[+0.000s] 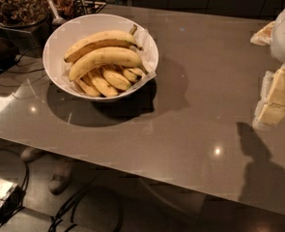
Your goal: Pick banana from white bowl
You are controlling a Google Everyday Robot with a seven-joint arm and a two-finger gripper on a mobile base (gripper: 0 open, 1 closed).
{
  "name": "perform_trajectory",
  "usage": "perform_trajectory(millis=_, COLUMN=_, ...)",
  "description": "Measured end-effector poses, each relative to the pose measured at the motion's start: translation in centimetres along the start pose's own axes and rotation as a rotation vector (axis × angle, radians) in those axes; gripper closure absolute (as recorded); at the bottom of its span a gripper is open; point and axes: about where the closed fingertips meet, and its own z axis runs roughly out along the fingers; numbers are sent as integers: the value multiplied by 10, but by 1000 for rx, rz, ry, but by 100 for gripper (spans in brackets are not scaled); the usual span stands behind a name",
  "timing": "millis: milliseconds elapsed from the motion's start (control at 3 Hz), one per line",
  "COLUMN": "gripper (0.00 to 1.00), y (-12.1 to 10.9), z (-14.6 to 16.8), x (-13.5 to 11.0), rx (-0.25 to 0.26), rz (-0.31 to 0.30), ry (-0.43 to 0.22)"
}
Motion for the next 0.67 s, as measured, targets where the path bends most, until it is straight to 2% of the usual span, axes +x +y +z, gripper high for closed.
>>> perform_trajectory(millis=333, gripper=0, y=-2, z=-4, x=-7, rx=8, rz=4, ry=9)
perform_trajectory(millis=667, gripper=0, y=-9, z=-9, x=-28, rx=-11, rz=9, ry=11)
